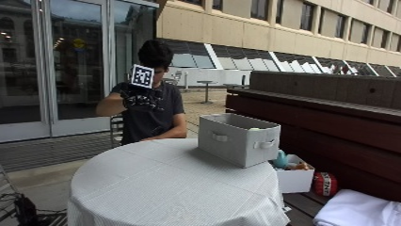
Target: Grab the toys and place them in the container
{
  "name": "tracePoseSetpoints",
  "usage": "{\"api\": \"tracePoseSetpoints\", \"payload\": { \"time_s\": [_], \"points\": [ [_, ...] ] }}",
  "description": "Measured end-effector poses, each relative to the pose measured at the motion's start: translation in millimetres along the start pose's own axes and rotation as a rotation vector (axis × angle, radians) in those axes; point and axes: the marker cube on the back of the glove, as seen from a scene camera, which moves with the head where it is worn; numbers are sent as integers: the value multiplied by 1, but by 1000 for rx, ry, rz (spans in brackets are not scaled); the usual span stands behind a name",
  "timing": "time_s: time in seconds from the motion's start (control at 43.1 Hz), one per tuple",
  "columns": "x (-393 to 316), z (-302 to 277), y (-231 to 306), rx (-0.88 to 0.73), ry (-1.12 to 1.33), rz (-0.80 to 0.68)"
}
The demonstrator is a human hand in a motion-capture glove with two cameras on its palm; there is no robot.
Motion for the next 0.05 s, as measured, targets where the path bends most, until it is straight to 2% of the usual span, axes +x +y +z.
{"api": "tracePoseSetpoints", "payload": {
  "time_s": [0.046],
  "points": [
    [0,-2,5,-15,-5,-9]
  ]
}}
